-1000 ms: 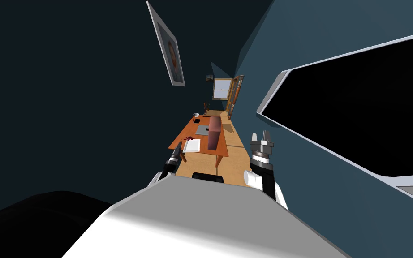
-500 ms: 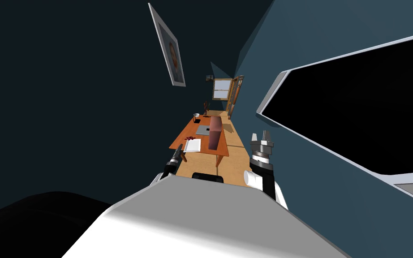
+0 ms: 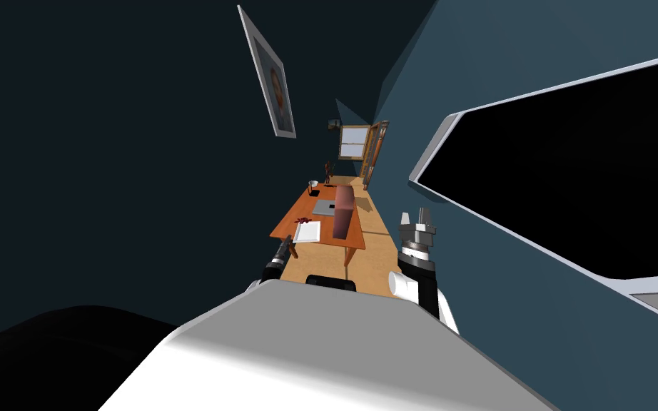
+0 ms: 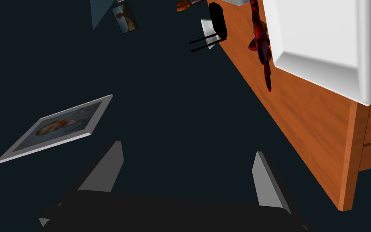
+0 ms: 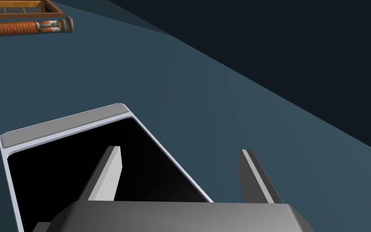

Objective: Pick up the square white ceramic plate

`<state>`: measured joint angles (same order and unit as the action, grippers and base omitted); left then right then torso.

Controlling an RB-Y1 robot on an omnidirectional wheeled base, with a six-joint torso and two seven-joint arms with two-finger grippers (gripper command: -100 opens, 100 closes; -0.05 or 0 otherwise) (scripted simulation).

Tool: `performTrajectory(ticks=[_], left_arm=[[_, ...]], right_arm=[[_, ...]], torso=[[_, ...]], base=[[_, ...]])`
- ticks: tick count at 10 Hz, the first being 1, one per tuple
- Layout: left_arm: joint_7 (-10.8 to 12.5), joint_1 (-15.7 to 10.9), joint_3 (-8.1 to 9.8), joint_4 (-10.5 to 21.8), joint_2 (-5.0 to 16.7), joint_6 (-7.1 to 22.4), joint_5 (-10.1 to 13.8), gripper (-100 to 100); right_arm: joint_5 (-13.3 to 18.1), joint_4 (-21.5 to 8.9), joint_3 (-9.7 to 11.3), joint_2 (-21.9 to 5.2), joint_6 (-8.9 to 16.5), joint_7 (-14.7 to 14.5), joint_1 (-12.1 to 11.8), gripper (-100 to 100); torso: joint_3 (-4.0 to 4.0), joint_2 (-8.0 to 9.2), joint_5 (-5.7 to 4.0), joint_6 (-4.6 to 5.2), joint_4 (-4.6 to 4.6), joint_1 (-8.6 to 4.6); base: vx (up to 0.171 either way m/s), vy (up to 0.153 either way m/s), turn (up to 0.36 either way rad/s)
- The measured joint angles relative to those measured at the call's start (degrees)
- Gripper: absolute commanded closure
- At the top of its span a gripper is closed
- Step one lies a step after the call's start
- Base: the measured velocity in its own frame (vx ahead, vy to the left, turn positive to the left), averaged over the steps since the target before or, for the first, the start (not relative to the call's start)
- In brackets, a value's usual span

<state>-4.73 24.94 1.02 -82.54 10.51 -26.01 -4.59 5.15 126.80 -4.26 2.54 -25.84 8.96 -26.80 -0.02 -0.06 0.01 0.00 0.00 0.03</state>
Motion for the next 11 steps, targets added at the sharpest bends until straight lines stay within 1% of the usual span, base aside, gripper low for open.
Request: performTrajectory(ticks=[1,2,3,7,8,11], left_arm=[[0.0,-0.1,-0.02,0.8,-0.1,0.3,0.0,-100],[0.0,-0.8,0.03,2.2,-0.2,0.5,0.1,-100],[-0.2,-1.1,0.05,3.9,-0.6,0.3,0.1,-100],[0.5,-3.2,0.44,10.3,-0.2,-0.1,0.8,-100],[0.7,-3.8,0.57,12.6,-0.2,-0.6,1.0,-100],[1.3,-5.9,0.88,17.6,-0.7,-0.5,1.6,-100]], right_arm=[[0.0,0.0,0.0,0.0,0.0,0.0,0.0,0],[0.0,0.0,0.0,0.0,0.0,0.0,0.0,0],[0.0,0.0,0.0,0.0,0.0,0.0,0.0,0],[0.0,0.0,0.0,0.0,0.0,0.0,0.0,0],[0.0,0.0,0.0,0.0,0.0,0.0,0.0,0],[0.0,0.0,0.0,0.0,0.0,0.0,0.0,0]], torso=[[0.0,0.0,0.0,0.0,0.0,-0.01],[-0.01,-0.02,0.0,0.0,0.0,-0.02],[-0.01,-0.01,0.0,0.0,-0.01,-0.03],[-0.03,-0.05,-0.01,0.0,-0.01,-0.04],[-0.04,-0.07,-0.01,0.0,-0.01,-0.07],[-0.08,-0.15,-0.02,0.0,-0.03,-0.06]], base=[[0.015,0.004,0.007],[0.015,0.003,0.002],[0.02,0.003,0.01],[0.025,-0.003,0.008],[0.045,-0.013,0.02],[0.051,-0.01,0.016]])
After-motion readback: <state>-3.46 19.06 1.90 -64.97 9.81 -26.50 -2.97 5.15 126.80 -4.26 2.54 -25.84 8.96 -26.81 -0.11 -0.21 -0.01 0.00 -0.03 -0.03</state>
